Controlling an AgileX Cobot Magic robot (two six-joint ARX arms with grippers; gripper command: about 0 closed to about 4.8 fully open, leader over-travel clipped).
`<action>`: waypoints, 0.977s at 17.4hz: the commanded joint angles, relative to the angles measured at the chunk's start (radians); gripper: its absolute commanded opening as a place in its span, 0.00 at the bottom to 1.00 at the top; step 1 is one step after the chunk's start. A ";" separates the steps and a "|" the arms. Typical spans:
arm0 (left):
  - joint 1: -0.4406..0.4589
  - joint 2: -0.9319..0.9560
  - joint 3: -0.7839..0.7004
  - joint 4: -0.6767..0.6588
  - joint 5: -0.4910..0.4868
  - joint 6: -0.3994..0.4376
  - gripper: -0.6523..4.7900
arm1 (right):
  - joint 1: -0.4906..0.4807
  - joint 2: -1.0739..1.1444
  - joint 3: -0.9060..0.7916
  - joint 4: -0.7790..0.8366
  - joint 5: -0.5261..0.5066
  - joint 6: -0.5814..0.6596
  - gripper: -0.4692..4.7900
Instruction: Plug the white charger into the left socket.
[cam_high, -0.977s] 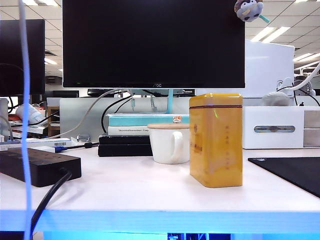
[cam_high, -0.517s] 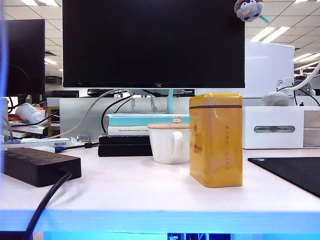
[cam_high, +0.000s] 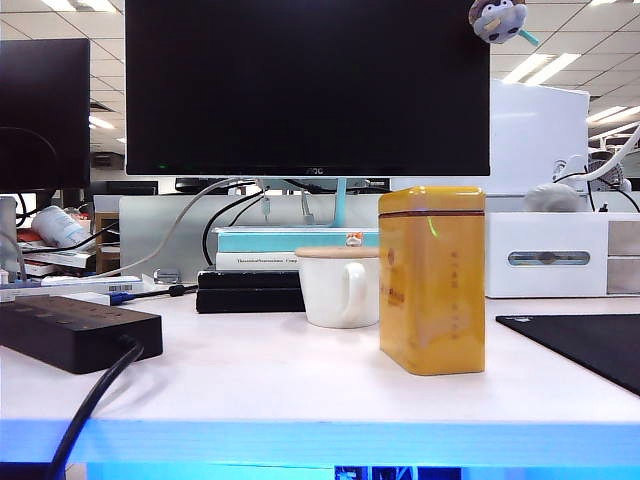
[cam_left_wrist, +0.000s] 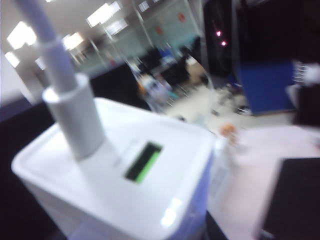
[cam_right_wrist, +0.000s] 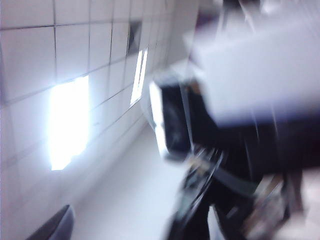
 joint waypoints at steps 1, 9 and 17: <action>0.000 -0.001 0.006 -0.110 0.033 -0.030 0.39 | 0.003 -0.005 0.005 0.024 0.059 -0.245 0.75; 0.001 0.000 0.006 -0.264 0.133 -0.114 0.39 | 0.003 0.009 0.004 -0.102 0.064 -0.815 0.75; 0.001 0.000 0.006 -0.260 0.277 -0.246 0.39 | 0.004 0.014 0.004 -0.518 0.218 -1.611 0.80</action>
